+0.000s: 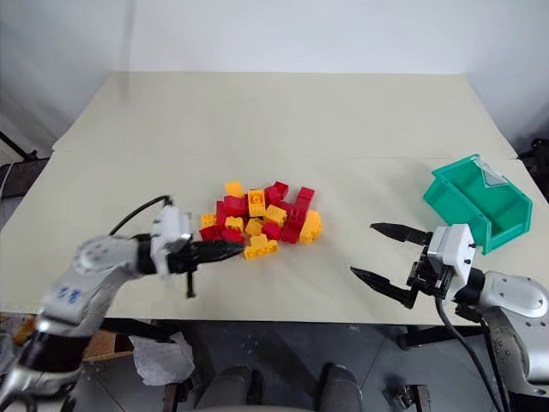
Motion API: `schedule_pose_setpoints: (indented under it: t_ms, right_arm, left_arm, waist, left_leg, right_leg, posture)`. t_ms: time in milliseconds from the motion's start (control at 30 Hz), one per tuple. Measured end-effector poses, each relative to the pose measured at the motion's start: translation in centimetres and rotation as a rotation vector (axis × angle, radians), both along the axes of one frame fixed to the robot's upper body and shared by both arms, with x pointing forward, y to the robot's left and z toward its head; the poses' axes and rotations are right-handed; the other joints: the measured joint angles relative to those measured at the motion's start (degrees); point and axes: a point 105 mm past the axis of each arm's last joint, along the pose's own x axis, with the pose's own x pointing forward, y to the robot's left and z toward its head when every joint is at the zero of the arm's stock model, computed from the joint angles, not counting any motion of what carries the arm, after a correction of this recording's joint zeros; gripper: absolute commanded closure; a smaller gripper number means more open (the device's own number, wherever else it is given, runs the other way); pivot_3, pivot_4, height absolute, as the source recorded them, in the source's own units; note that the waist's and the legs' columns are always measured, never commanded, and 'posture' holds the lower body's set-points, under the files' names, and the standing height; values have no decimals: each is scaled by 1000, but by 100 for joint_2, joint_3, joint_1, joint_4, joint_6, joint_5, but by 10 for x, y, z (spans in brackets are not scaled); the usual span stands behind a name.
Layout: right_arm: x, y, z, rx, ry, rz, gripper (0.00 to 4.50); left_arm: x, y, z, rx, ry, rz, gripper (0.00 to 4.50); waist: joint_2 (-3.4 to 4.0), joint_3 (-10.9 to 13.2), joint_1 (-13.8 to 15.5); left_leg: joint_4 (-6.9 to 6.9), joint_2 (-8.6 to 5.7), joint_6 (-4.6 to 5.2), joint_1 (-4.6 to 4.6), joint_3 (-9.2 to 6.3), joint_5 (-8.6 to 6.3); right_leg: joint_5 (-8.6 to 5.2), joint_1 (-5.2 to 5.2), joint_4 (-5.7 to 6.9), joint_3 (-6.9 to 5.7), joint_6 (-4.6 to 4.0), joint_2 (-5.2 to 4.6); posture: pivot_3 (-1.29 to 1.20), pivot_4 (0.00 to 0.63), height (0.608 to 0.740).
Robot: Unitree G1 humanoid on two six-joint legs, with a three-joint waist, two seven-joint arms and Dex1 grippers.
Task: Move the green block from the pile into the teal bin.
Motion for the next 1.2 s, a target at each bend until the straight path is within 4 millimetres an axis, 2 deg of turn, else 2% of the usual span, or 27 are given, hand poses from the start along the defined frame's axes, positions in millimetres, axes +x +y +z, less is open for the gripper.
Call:
schedule_pose_setpoints:
  t_ms: [100, 233, 300, 400, 533, 600, 800, 1000, 1200]
  right_arm:
    - [-1, 6, 4, 32, -29, -27, 0]
    - [-1, 8, 5, 55, -48, -73, 0]
    - [0, 9, 4, 62, -53, -94, 0]
    - [-2, 15, 4, 78, -64, -102, 0]
    - [-1, 20, -2, 85, -48, -112, 0]
    - [-1, 21, -2, 84, -51, -111, 0]
    - [2, 26, 3, 90, -77, -86, 0]
    - [4, 30, -1, 86, -67, -75, 0]
    - [0, 32, -9, 102, -36, -81, 0]
  left_arm:
    - [36, -12, -4, -33, 59, 55, 4479]
    - [64, -8, -17, -25, 92, 122, 4479]
    - [75, -7, -15, -25, 73, 143, 4479]
    - [93, 3, -12, -19, 38, 216, 4479]
    - [116, 25, -6, -91, 19, 387, 4479]
    - [120, 35, -8, -118, 30, 440, 4479]
    - [112, 41, -15, -85, 23, 382, 4479]
    - [80, 40, -21, -2, -19, 207, 4479]
    - [47, 25, -26, 86, -20, 2, 4479]
  waist:
    - [-3, 1, -8]
    - [-5, 2, -68]
    - [-7, 3, -45]
    - [-8, 3, -39]
    - [-10, 4, -40]
    - [-10, 4, -44]
    - [-10, 4, -50]
    - [-9, 3, -59]
    - [-8, 3, -36]
  left_leg:
    - [5, 0, 1, -3, -1, 0]
    - [-5, 0, 2, 0, 3, -1]
    - [0, 0, 2, -3, 1, -1]
    - [7, -1, 4, -4, 2, -2]
    - [8, -1, 6, -5, 1, -3]
    - [6, -1, 6, -5, 1, -4]
    - [6, -1, 6, -3, 1, -3]
    - [8, 0, 6, 1, 1, -3]
    - [20, 0, 7, -3, 1, -4]
  right_leg:
    - [0, 0, 0, -2, 0, 0]
    - [0, -4, -1, -1, 0, 1]
    - [0, -4, 1, -3, 1, 1]
    - [0, -2, 0, -1, 1, 0]
    - [1, -2, 1, -1, 2, -1]
    - [1, -2, 1, -2, 3, -1]
    - [1, -2, 4, -2, 3, -1]
    - [1, -2, 10, 0, 3, -1]
    - [1, -1, 13, 1, 3, -2]
  posture:
    - [0, 150, 740]
    - [0, 150, 740]
    - [0, 150, 740]
    - [0, 150, 740]
    - [0, 150, 740]
    - [0, 150, 740]
    - [0, 150, 740]
    - [0, 150, 740]
    - [0, 150, 740]
